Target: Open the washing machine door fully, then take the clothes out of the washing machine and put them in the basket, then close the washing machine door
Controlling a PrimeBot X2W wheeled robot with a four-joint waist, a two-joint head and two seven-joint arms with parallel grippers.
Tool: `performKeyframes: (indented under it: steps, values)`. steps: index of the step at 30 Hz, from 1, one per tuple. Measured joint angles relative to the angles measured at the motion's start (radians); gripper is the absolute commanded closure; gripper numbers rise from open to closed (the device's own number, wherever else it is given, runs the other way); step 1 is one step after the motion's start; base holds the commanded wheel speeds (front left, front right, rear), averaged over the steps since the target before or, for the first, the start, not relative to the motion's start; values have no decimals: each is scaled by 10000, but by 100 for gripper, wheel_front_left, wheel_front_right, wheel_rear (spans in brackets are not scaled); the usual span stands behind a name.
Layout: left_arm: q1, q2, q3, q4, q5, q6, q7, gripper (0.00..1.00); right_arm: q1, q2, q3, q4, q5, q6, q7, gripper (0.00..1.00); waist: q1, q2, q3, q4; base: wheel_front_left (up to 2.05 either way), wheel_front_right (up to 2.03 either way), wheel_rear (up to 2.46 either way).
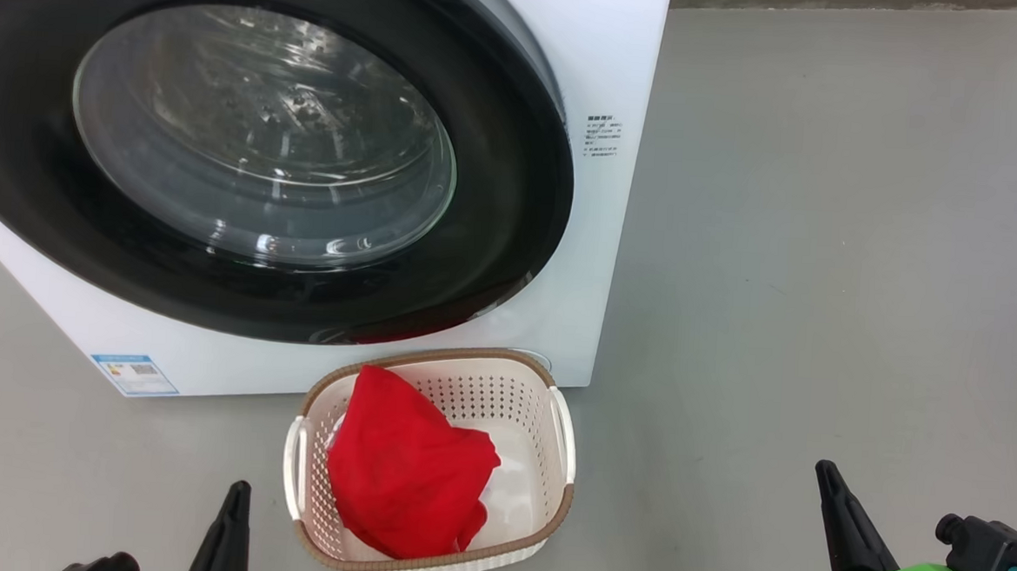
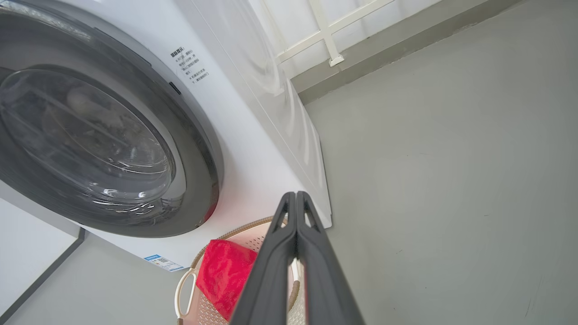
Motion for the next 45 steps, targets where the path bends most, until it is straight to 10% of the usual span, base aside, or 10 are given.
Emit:
performKeyframes:
  steps: [45]
  values:
    - [-284,23,265,12,-4429,0,1221,100,-239,150,-650,-257,3889,-2,1267,100,-2,0,-262,-229,0,0,0]
